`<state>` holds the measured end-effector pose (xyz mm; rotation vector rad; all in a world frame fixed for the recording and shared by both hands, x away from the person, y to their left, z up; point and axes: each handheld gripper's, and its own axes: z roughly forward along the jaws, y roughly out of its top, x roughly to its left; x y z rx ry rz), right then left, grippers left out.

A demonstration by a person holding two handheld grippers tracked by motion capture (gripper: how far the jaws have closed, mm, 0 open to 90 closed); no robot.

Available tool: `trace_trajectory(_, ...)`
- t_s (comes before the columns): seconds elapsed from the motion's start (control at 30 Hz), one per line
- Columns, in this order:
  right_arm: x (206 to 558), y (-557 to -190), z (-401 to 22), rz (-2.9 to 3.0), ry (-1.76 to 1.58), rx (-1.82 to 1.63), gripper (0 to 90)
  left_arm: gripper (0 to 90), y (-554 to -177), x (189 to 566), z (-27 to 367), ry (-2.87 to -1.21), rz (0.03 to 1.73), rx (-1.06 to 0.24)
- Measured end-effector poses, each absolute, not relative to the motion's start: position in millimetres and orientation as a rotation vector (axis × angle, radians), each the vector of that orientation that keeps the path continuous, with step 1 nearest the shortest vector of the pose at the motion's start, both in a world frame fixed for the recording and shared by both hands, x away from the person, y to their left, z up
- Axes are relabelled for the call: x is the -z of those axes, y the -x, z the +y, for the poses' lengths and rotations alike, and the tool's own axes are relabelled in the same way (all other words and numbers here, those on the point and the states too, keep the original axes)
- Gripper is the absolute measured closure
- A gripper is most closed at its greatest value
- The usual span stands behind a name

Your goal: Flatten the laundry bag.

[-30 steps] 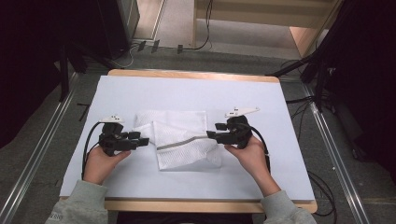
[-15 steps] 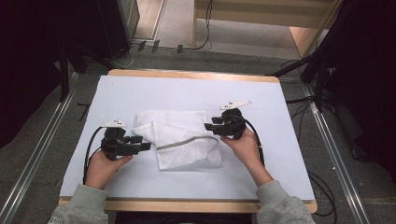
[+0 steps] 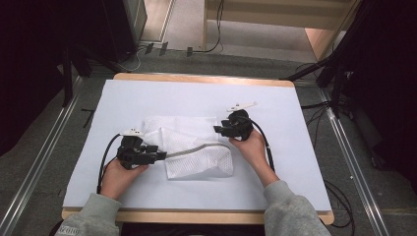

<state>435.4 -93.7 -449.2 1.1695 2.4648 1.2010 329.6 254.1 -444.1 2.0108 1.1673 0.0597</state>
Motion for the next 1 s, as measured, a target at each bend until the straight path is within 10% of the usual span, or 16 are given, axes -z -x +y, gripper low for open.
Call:
trace_trajectory(0.6, 471, -451, -87, 2.472, -1.223, -1.145, 52.7, 47.9, -339, 458, 231, -2.074, 1.160, -0.073)
trace_trajectory(1.0, 472, -446, -76, 2.455, -1.148, -1.101, 66.2, 75.2, -339, 460, 228, -2.095, 1.143, -0.038)
